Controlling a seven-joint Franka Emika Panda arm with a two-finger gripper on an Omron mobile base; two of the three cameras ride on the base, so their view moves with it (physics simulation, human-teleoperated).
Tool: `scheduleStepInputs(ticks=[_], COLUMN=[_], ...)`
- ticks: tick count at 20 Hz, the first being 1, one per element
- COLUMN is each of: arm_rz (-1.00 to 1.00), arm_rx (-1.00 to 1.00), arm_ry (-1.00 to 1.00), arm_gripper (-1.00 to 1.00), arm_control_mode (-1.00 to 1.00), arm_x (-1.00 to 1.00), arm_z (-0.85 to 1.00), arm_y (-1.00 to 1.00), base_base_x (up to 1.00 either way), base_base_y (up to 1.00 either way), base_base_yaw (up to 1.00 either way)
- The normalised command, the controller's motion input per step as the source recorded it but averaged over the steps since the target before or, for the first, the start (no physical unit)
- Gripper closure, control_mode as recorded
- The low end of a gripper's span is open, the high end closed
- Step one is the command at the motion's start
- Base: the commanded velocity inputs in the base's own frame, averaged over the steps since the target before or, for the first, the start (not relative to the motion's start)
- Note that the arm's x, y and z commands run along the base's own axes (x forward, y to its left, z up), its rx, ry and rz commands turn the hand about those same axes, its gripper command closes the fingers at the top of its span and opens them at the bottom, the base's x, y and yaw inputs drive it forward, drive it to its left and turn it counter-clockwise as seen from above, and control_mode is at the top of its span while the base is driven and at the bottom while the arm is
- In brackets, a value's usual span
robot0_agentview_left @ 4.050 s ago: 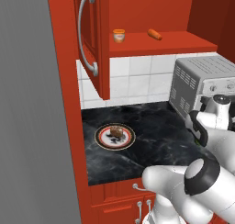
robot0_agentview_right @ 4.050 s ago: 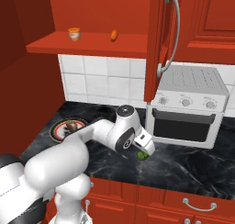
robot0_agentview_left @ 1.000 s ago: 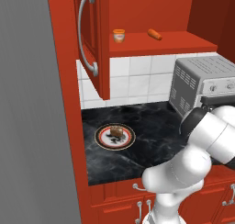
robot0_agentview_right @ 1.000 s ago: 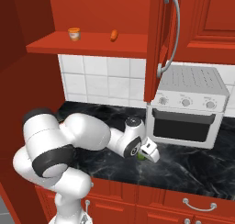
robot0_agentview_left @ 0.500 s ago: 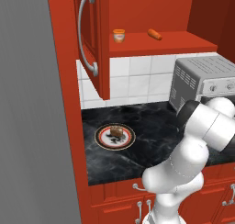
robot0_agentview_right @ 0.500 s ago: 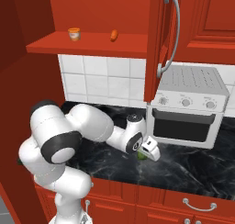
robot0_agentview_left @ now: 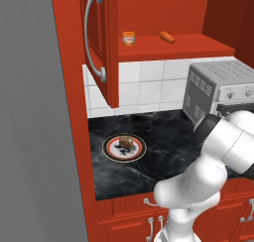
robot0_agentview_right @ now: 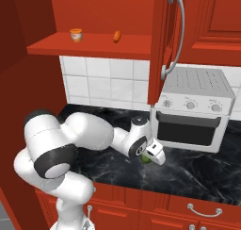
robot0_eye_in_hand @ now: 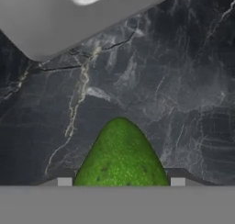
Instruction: Pick the avocado and bread from the counter and place them on the plate. Then pick the jam from the cabinet and place it next to the plate. Lastly close the cabinet door.
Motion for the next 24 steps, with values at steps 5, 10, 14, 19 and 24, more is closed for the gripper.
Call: scheduleStepInputs(ticks=[5,10,14,19,24], arm_rz=[0.03,0.06,0.11,0.11,0.12], arm_rx=[0.0,0.0,0.0,0.0,0.0], arm_ry=[-0.12,-0.02,0.0,0.0,0.0], arm_gripper=[1.0,1.0,1.0,1.0,1.0], arm_control_mode=[-1.0,-1.0,-1.0,-1.0,-1.0], arm_x=[-0.23,-0.15,-0.07,-0.13,-0.17], arm_z=[0.37,0.45,0.47,0.33,0.23], arm_y=[0.05,0.13,0.26,0.29,0.35], base_base_x=[0.0,0.0,0.0,0.0,0.0], base_base_y=[0.0,0.0,0.0,0.0,0.0], base_base_yaw=[0.0,0.0,0.0,0.0,0.0])
